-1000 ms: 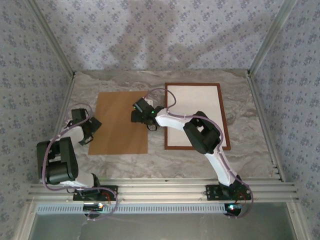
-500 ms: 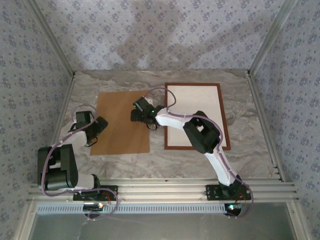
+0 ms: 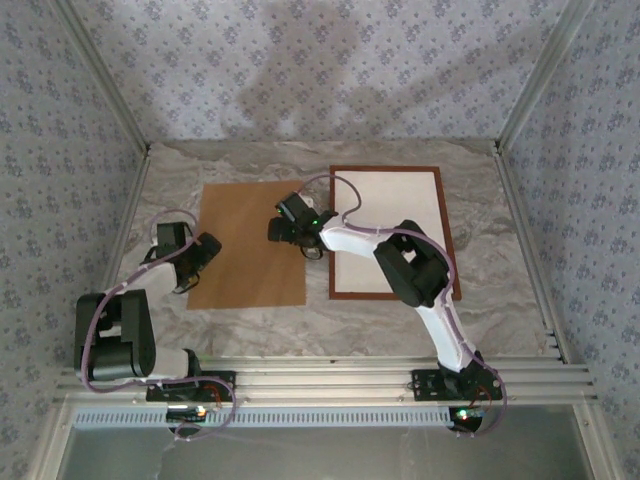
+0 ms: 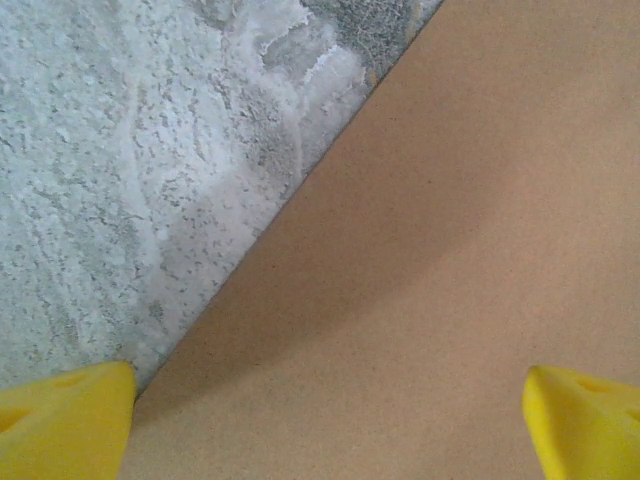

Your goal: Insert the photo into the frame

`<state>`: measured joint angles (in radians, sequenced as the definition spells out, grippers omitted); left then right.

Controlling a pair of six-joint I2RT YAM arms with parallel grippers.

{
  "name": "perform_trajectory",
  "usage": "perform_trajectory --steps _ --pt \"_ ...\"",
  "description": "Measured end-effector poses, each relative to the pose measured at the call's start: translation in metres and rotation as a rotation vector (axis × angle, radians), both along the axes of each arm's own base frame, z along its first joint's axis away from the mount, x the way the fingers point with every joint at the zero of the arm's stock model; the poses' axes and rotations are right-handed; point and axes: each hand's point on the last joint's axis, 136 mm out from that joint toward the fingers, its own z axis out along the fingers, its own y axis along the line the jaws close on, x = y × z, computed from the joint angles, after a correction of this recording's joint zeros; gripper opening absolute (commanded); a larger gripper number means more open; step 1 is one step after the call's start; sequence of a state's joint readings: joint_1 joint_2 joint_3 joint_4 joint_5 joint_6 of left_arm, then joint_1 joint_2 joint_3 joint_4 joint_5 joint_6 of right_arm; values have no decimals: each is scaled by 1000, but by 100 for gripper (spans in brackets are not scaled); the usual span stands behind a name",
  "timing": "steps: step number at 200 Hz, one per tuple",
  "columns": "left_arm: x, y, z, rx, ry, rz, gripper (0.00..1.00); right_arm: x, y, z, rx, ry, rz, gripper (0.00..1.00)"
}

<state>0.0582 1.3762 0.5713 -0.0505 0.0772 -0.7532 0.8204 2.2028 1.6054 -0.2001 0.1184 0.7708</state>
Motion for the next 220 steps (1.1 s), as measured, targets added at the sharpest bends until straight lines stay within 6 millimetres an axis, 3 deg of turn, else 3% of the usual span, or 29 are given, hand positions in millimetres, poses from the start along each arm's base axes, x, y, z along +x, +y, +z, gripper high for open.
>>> perform_trajectory --steps 101,176,220 --pt "2 -27 -1 2 -1 -54 97 -3 -25 31 18 -23 -24 89" --pt "9 -60 -1 4 -5 -126 97 -7 -57 25 -25 -14 -71 90" --pt "10 -76 0 -4 -5 -156 98 1 -72 27 -37 -20 -105 90"
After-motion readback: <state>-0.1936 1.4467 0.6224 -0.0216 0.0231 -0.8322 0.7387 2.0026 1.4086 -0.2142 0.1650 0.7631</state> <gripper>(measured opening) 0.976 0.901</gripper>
